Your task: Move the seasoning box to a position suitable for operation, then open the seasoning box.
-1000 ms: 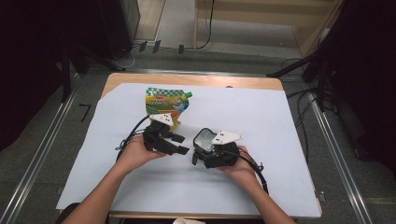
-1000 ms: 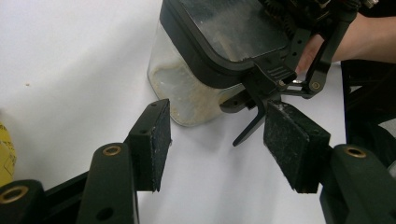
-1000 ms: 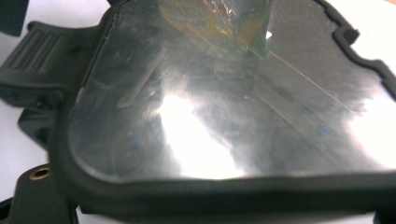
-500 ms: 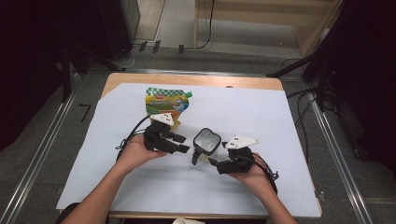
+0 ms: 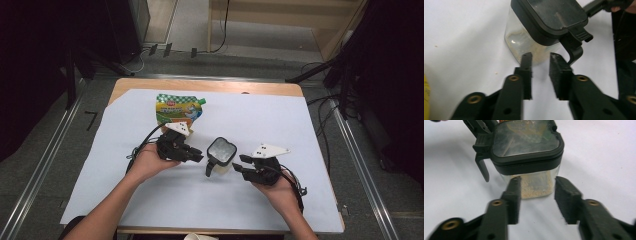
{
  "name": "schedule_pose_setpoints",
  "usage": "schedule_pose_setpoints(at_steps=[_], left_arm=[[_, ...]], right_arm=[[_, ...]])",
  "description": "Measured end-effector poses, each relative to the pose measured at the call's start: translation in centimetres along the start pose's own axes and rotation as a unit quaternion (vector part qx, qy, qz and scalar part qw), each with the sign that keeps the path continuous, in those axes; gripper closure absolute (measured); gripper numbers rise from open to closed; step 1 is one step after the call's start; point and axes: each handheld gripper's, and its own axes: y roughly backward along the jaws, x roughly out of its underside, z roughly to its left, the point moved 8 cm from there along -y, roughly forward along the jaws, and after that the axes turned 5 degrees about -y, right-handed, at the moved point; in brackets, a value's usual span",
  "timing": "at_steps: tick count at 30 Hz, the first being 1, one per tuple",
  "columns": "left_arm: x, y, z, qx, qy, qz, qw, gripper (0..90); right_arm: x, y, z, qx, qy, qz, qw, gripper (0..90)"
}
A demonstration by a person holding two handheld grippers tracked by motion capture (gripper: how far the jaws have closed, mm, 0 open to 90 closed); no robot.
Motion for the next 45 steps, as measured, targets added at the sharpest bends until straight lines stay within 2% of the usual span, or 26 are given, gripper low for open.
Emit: schedule_pose_setpoints(at_steps=[1,2,3,4,10,21,28,31,34,45], left_arm=[[0.0,0.0,0.0,0.0,0.0,0.0,1.0,82.5],[-0.1,0.0,-0.1,0.01,0.006,-0.002,0.9999,85.2],[-0.1,0.0,-0.1,0.01,0.006,-0.002,0.9999,87.6],[-0.2,-0.1,-0.2,0.014,0.005,-0.001,0.9999,89.6],[-0.8,-0.4,-0.2,0.014,0.015,-0.012,0.9997,90.0],[-0.7,-0.9,0.5,-0.001,0.022,-0.014,0.9997,90.0],[-0.6,-1.2,0.8,-0.002,0.026,-0.016,0.9995,90.0],[-0.5,-1.3,0.8,0.0,0.028,-0.015,0.9995,90.0],[-0.4,-1.6,0.4,-0.001,0.021,-0.008,0.9997,90.0],[-0.6,-2.0,-0.1,0.007,0.023,-0.014,0.9996,90.0]], right_arm=[[0.0,0.1,0.0,0.001,-0.009,0.0,1.0,70.6],[0.0,0.1,-0.1,-0.004,-0.017,0.001,0.9999,73.0],[0.0,0.1,-0.1,-0.004,-0.017,0.001,0.9999,73.0],[0.0,0.0,-0.1,-0.011,-0.031,0.005,0.9994,79.7],[0.3,-0.6,0.1,-0.009,-0.028,0.005,0.9996,90.0],[-0.1,-1.1,0.0,-0.006,-0.047,0.008,0.9988,90.0],[-0.2,-1.1,0.0,0.0,-0.038,0.012,0.9992,90.0],[-0.2,-1.1,-0.1,0.001,-0.04,0.012,0.9991,90.0],[-0.2,-1.0,-0.2,0.004,-0.041,0.012,0.9991,90.0],[-0.2,-0.8,-0.8,0.005,-0.048,0.012,0.9988,90.0]])
